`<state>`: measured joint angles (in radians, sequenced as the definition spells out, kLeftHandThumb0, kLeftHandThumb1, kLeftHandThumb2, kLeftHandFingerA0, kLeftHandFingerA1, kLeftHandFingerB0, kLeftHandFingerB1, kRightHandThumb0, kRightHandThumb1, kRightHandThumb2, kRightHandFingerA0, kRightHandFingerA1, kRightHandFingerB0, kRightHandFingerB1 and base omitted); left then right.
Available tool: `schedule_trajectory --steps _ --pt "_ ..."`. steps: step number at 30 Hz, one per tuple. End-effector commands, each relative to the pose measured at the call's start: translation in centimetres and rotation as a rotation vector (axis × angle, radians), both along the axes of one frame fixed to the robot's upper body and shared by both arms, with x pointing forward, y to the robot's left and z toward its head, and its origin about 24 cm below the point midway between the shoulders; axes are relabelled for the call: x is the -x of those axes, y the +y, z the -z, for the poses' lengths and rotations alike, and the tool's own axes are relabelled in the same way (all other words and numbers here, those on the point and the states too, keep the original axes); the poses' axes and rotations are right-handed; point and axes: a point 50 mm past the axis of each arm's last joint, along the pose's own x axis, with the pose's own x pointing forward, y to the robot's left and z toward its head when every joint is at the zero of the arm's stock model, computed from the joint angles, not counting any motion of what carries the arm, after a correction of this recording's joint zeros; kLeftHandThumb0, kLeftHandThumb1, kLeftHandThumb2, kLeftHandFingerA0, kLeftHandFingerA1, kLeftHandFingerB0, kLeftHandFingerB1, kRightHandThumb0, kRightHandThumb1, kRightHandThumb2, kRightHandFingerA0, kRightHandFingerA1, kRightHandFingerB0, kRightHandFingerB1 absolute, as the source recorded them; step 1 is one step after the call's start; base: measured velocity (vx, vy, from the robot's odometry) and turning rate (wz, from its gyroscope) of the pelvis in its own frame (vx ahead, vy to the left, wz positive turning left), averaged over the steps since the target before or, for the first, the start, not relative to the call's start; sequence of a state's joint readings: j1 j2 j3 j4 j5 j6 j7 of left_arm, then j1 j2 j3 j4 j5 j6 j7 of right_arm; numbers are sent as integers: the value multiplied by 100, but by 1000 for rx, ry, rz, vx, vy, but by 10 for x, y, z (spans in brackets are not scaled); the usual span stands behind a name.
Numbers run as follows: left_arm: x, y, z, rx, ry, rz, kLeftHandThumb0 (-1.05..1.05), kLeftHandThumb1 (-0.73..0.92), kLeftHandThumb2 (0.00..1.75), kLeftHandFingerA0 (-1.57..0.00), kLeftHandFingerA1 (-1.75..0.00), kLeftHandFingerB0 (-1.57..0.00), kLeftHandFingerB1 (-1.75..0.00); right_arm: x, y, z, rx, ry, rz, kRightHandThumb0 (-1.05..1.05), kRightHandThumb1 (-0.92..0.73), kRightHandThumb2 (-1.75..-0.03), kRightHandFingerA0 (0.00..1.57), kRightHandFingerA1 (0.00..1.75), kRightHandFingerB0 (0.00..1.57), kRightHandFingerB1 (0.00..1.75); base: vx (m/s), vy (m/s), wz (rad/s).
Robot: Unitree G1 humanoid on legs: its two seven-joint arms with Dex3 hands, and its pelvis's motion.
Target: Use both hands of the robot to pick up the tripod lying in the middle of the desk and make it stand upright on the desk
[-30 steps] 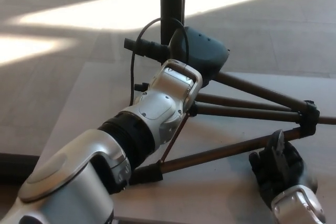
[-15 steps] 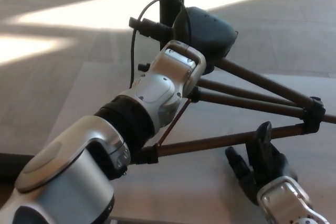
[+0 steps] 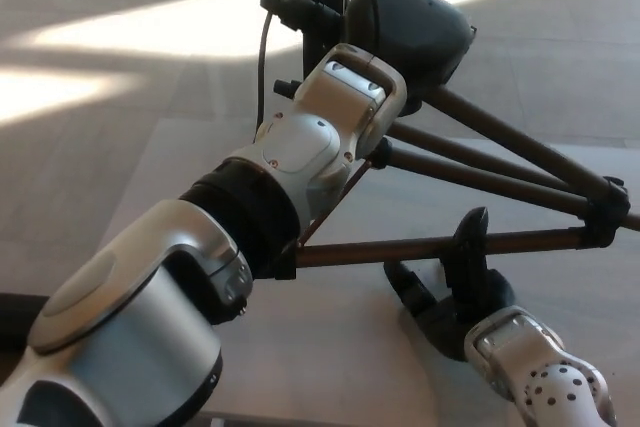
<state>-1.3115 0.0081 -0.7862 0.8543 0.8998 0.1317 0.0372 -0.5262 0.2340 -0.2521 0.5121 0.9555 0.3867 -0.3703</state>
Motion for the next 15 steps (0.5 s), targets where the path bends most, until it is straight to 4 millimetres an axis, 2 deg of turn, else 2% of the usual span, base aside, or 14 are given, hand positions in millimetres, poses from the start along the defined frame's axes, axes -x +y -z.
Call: schedule_trajectory --steps 1,2,3,4,5,6,8,9,10,11,12,13,14,15 --pt "3 -1 -11 0 -43 19 -35 74 70 -90 -169 -84 -131 -6 -7 0 68 -11 96 -68 -46 -86 16 68 0 20 0 0 0" --pt "3 0 -10 -12 -49 17 -35 74 70 -90 -169 -84 -131 -7 -8 -3 64 -25 122 -68 -46 -86 16 68 0 20 0 0 0" --pt "3 2 -6 -1 -30 17 -32 73 72 -92 -167 -85 -115 -11 -12 -9 101 -64 156 -68 -49 -86 21 68 3 40 0 0 0" --pt "2 3 -4 5 -19 17 -32 71 73 -92 -167 -86 -111 -13 -15 -14 119 -85 185 -66 -48 -82 20 67 8 46 0 0 0" --pt "3 4 -2 12 -9 20 -31 71 73 -94 -166 -85 -108 -15 -18 -18 134 -96 216 -65 -47 -82 18 65 10 45 0 0 0" --pt "3 5 1 23 -7 26 -33 74 75 -93 -163 -88 -107 -19 -23 -25 178 -122 232 -62 -48 -81 13 62 5 43 0 0 0" --pt "3 6 3 24 -17 30 -33 74 75 -93 -163 -88 -107 -21 -26 -29 217 -151 236 -62 -48 -81 13 62 5 43 0 0 0" --pt "3 7 7 30 -1 29 -35 55 101 -117 -130 -87 -101 -23 -31 -37 227 -190 268 -48 -64 -59 16 71 14 37 0 0 0" --pt "3 8 8 32 8 24 -33 66 66 -92 -166 -84 -98 -23 -31 -39 242 -203 278 -49 -51 -83 28 69 12 46 0 0 0" --pt "3 8 9 28 11 21 -33 59 64 -91 -165 -82 -82 -23 -32 -41 265 -211 292 -43 -69 -60 37 80 24 38 0 0 0" --pt "4 8 9 21 9 22 -33 59 64 -91 -165 -82 -82 -23 -33 -42 290 -217 307 -43 -69 -60 37 80 24 38 0 0 0" --pt "4 9 12 6 -23 35 -31 59 64 -93 -162 -84 -80 -23 -37 -48 409 -226 337 -34 -82 -65 53 84 48 49 0 0 0" --pt "4 9 12 1 -17 32 -32 44 91 -118 -132 -81 -85 -25 -39 -49 407 -221 357 -33 -85 -64 67 99 57 56 0 0 0" --pt "4 10 12 -1 -11 20 -33 64 66 -90 -164 -83 -83 -26 -39 -51 393 -232 366 -30 -86 -65 83 117 63 67 0 0 0"
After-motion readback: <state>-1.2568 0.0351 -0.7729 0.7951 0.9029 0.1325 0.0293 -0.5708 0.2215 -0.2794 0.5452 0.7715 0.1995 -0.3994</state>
